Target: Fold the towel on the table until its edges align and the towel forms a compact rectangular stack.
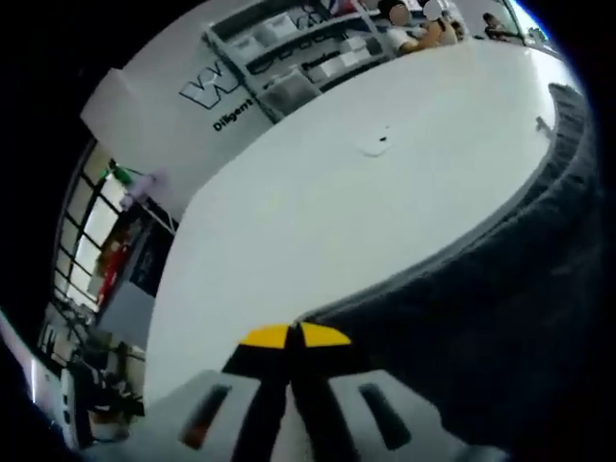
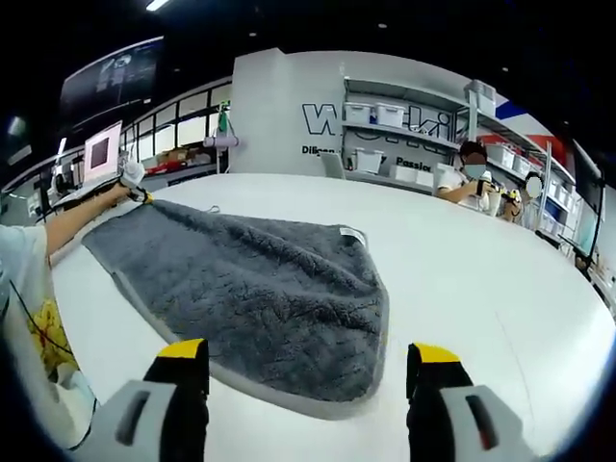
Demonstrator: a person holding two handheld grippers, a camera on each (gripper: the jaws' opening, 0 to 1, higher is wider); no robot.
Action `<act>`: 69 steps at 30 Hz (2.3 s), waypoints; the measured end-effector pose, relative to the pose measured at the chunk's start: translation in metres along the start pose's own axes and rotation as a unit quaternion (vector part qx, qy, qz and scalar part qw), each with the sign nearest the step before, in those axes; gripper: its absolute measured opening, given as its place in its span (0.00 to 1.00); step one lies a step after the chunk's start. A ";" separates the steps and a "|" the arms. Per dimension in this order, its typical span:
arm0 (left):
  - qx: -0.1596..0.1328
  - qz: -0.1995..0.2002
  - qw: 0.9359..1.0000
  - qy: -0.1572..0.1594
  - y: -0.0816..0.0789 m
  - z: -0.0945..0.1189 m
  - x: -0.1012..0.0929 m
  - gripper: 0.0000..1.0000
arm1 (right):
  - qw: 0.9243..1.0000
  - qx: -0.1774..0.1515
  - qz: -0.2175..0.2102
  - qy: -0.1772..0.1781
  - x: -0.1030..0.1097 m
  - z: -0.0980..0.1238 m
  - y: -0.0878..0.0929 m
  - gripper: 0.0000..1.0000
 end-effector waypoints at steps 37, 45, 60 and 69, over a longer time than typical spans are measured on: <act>-0.169 0.148 0.948 0.225 0.022 0.219 -0.117 0.99 | 0.999 -0.005 0.018 -0.032 0.019 -0.004 -0.010 0.90; -0.175 0.143 0.945 0.236 0.042 0.248 -0.129 0.99 | 0.999 0.002 0.026 -0.043 0.025 -0.009 -0.014 0.91; -0.149 0.152 0.942 0.259 0.088 0.266 -0.156 0.99 | 0.998 0.016 0.037 -0.046 0.026 -0.010 -0.017 0.94; -0.146 0.161 0.941 0.258 0.094 0.265 -0.156 0.99 | 0.998 0.018 0.034 -0.048 0.023 -0.011 -0.022 0.94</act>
Point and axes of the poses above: the point that each gripper's makers call its tool centre point, and the gripper's own axes: z roughly backward along the fingers, x roughly to its left, y roughly out of its underside, the point moved 4 cm from there along z, roughly backward along the fingers, and after that the axes turned 9 degrees about -z, right-handed, at the moved point
